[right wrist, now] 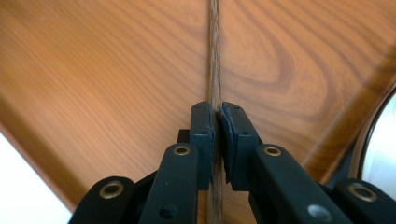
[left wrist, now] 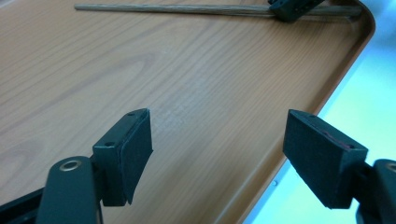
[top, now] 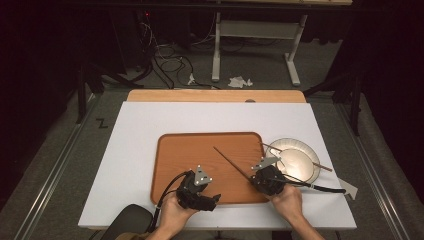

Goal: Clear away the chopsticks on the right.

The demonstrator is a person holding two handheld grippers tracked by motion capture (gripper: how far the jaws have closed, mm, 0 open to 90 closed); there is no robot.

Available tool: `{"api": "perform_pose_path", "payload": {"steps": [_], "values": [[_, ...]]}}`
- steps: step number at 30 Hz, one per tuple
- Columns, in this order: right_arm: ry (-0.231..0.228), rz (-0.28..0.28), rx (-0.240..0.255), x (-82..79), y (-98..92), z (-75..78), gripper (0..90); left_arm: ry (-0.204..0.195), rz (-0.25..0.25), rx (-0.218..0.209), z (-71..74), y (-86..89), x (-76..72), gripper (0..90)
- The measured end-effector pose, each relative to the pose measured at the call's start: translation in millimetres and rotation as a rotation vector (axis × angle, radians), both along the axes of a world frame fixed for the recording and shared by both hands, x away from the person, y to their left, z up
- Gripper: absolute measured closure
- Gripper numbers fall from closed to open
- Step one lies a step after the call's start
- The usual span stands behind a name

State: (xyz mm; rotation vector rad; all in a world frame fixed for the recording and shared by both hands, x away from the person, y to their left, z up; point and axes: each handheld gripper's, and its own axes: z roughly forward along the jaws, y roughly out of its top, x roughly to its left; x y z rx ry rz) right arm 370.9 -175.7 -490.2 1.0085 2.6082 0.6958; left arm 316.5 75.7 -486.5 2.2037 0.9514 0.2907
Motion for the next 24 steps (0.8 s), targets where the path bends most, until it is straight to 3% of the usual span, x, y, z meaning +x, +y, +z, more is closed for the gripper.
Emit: {"api": "perform_pose_path", "payload": {"steps": [4, 14, 16, 17, 24], "values": [[-0.005, -0.014, 0.014, 0.5, -2.3, -0.9, 79.9, -0.007, 0.007, -0.003, 0.8, 0.8, -0.4, 24.3], [-0.032, -0.066, -0.029, 1.6, -9.7, 0.2, 81.5, -0.013, 0.006, -0.005, 2.0, 1.5, -1.2, 24.3], [-0.031, -0.069, -0.025, 2.1, -11.3, -0.1, 81.5, -0.011, 0.005, -0.003, 1.6, 1.1, -0.7, 24.3], [-0.016, -0.086, 0.0, 3.2, -14.1, -0.4, 81.5, -0.011, 0.004, -0.001, 1.4, 0.7, -0.9, 24.3], [-0.013, -0.1, -0.001, 3.0, -18.1, -0.1, 80.8, -0.012, 0.004, -0.001, 1.6, 1.3, -1.2, 24.3]]}}
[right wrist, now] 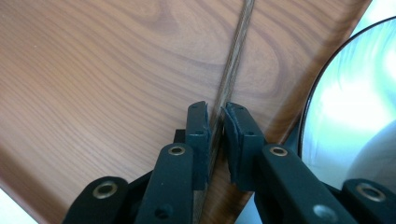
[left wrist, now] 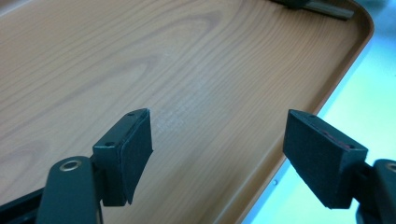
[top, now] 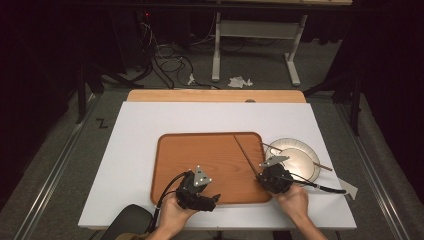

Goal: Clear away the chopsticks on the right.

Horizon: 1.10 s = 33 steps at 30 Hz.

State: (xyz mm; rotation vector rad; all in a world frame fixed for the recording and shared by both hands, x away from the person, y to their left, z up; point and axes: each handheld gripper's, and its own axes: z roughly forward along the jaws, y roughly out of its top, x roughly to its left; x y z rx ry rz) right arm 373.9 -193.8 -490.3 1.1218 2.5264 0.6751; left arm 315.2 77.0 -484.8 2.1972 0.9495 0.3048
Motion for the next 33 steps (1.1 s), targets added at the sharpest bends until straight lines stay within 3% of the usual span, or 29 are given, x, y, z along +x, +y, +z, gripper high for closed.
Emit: {"api": "perform_pose_path", "payload": {"steps": [16, 20, 22, 25, 30, 33], "values": [[0.012, 0.028, 0.018, -3.2, -0.1, 2.3, 72.7, 0.002, -0.003, 0.004, -0.7, -1.1, 0.3, 24.3], [0.022, 0.039, 0.053, -6.7, -3.2, 9.6, 70.3, 0.001, 0.0, 0.003, -0.3, -0.5, 0.2, 24.3], [0.01, 0.051, 0.103, -11.4, -6.4, 18.0, 70.0, 0.002, 0.001, 0.002, -0.5, -0.5, 0.8, 24.3], [-0.01, 0.064, 0.136, -15.6, -10.2, 27.0, 69.2, 0.007, -0.004, 0.01, -1.8, -2.1, 1.4, 24.3], [-0.021, 0.082, 0.149, -18.6, -13.7, 33.5, 68.6, 0.004, -0.001, 0.007, -1.5, -1.2, 0.9, 24.3], [-0.054, 0.111, 0.212, -20.7, -17.6, 39.5, 67.8, 0.009, -0.003, 0.001, -1.5, -1.3, 2.2, 24.3]]}}
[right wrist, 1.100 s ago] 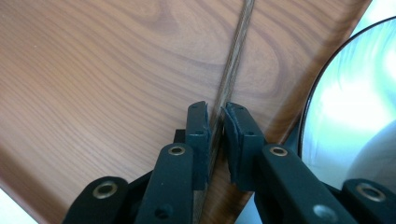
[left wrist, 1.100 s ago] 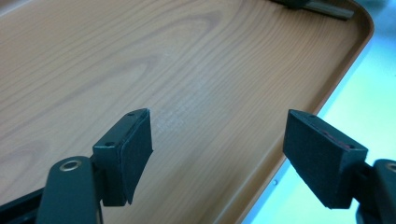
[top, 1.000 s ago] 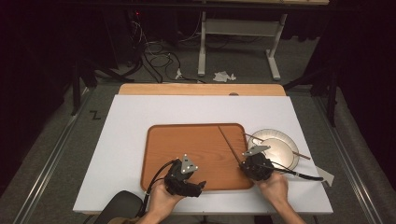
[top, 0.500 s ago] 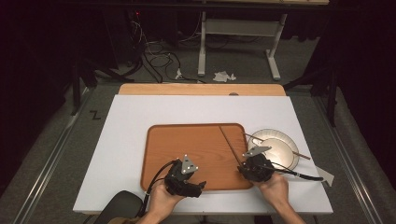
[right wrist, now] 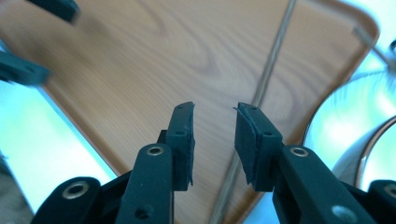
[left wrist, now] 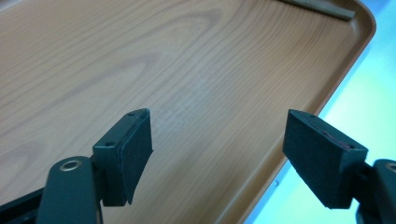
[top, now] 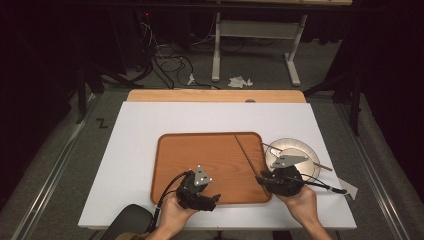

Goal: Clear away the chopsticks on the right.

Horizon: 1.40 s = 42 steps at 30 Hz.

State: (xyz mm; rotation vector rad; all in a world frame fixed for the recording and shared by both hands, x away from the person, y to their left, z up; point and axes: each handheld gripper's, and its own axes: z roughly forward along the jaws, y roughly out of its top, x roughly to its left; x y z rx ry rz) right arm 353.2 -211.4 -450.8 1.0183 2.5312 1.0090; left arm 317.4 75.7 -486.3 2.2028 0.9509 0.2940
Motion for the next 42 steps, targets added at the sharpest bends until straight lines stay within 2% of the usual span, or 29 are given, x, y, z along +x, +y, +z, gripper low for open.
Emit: {"api": "perform_pose_path", "payload": {"steps": [2, 6, 10, 13, 23, 25, 29, 32, 38, 42], "values": [[-0.018, 0.001, 0.01, -1.2, -3.6, 3.9, 66.7, 0.001, -0.005, 0.005, -0.1, -0.9, -0.3, 24.3], [-0.035, 0.001, -0.02, -2.0, -11.2, 8.9, 64.6, -0.001, -0.007, 0.005, -0.1, -0.8, -1.1, 24.3], [-0.063, -0.008, 0.009, -2.9, -20.0, 16.9, 63.5, 0.004, -0.005, 0.001, 0.0, -0.5, 0.1, 24.3], [-0.077, -0.02, 0.007, -2.4, -26.4, 20.9, 63.2, 0.005, -0.006, 0.003, -0.1, -0.7, 0.3, 24.3], [-0.079, -0.044, 0.012, -1.7, -45.6, 27.4, 58.7, 0.009, -0.001, -0.001, 0.1, 0.3, 1.3, 24.3], [-0.096, -0.059, 0.013, -2.3, -49.0, 28.6, 58.6, 0.005, 0.0, -0.003, 0.4, 0.4, 0.5, 24.3], [-0.078, -0.032, -0.009, -1.1, -53.1, 31.6, 55.8, 0.01, 0.0, -0.002, 0.0, 0.5, 1.1, 24.3], [-0.089, -0.037, -0.016, 0.0, -59.2, 34.3, 56.9, 0.016, -0.002, 0.0, -0.5, 0.0, 1.7, 24.4], [-0.113, -0.089, 0.018, 1.5, -81.7, 43.9, 55.7, 0.005, 0.004, -0.002, 0.2, 0.6, 0.9, 24.4], [-0.103, -0.153, 0.04, 6.6, -100.1, 48.4, 54.1, 0.011, 0.003, 0.001, -0.6, -0.3, 1.6, 24.4]]}}
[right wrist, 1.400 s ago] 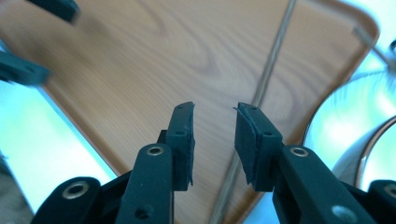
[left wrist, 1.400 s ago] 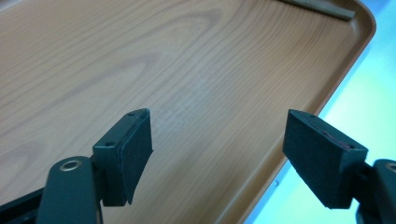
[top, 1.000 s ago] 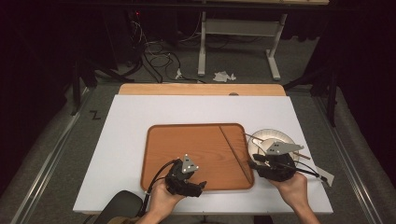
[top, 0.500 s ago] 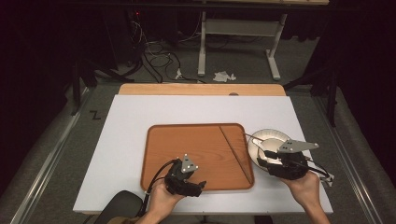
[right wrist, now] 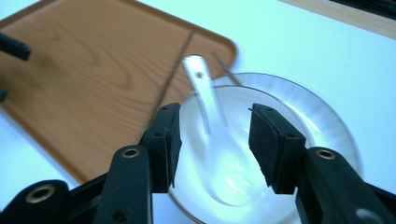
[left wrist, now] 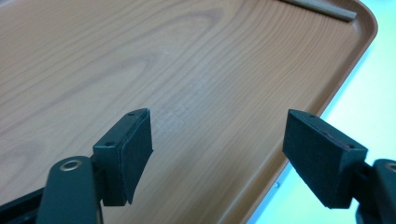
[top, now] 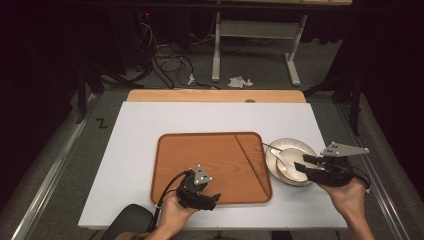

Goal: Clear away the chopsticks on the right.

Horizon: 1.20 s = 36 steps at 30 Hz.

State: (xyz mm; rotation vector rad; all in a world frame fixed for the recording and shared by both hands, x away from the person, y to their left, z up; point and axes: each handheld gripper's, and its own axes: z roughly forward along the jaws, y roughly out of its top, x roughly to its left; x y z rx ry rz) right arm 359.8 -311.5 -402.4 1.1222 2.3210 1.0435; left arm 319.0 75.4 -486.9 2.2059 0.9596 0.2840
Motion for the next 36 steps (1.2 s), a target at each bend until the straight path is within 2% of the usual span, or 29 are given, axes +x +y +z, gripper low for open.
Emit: {"api": "perform_pose_path", "payload": {"steps": [5, 11, 16, 17, 24, 29, 36], "values": [[-0.01, -0.075, 0.033, 6.5, -24.1, 4.4, 53.9, -0.005, 0.003, -0.003, 0.4, 0.8, -0.7, 24.4], [-0.001, -0.133, 0.033, 17.1, -49.8, 3.5, 54.5, -0.001, 0.004, -0.001, -0.4, -0.2, 0.1, 24.4], [0.012, -0.157, 0.001, 28.2, -64.4, -2.7, 57.8, 0.0, 0.005, -0.002, -0.7, 0.3, 0.1, 24.4], [0.017, -0.161, -0.027, 30.8, -65.9, -5.3, 58.6, 0.002, 0.004, -0.001, -0.7, 0.2, 0.4, 24.4], [0.069, -0.131, -0.097, 45.6, -63.8, -22.2, 63.4, 0.001, 0.003, 0.0, -0.9, 0.0, 0.2, 24.4], [0.128, -0.113, -0.144, 54.4, -60.5, -35.2, 67.4, 0.005, 0.001, -0.001, -1.0, -0.1, 0.8, 24.4], [0.182, -0.082, -0.213, 59.0, -54.8, -44.3, 69.3, 0.004, 0.0, 0.001, -1.1, -0.2, 0.6, 24.4]]}}
